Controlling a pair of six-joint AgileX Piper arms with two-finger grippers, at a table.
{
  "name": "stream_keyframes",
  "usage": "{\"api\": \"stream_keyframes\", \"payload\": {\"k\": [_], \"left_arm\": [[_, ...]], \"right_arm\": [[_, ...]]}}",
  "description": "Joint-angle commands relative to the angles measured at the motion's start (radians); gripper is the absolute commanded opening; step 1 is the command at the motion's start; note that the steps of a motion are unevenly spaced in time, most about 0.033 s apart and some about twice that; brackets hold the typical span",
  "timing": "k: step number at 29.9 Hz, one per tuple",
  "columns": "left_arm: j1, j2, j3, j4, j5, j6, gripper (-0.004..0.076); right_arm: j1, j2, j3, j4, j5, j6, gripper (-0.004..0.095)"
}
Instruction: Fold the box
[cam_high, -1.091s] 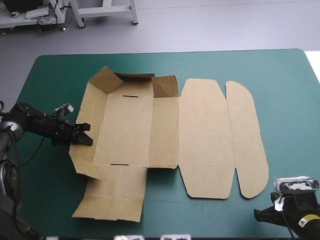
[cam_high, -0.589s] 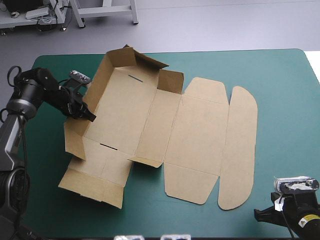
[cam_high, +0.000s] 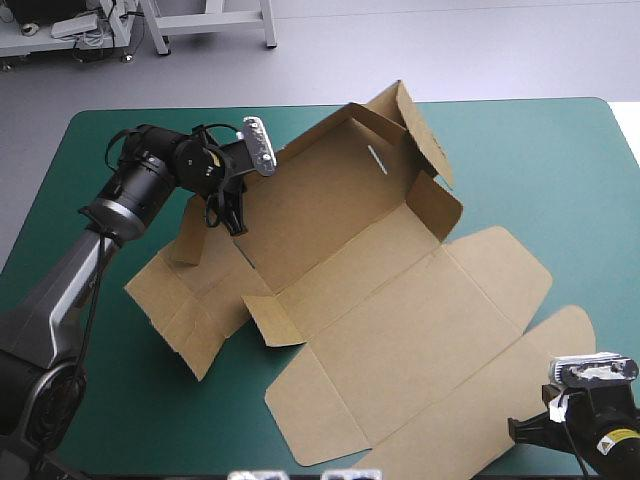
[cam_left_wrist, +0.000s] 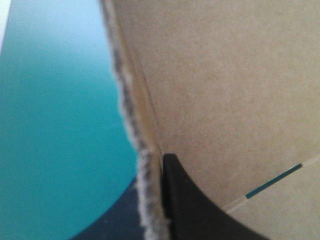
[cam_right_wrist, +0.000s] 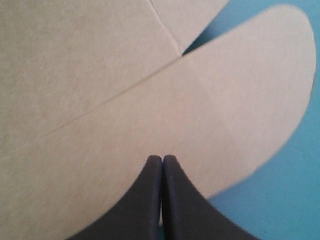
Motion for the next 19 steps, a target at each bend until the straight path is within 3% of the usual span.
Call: {"api": "stream_keyframes", "payload": {"k": [1,10,19], "left_arm": [[-0.089,-0.054,-0.036,0.092,-0.126,0.030,-0.0009],[-0.304,-0.054,-0.036,0.328,-0.200,0.015,-0.0009],[-0.449,-0.054,-0.036,0.472,-0.136,-0.241,-0.0009]], "right_arm": [[0.001,0.013,-0.027,0.006,-0.048,-0.005,-0.0018],[0.001,0.013,-0.027,0.006,-0.048,-0.005,-0.0018],[0.001,0.013,-0.027,0.006,-0.048,-0.005,-0.0018]]}}
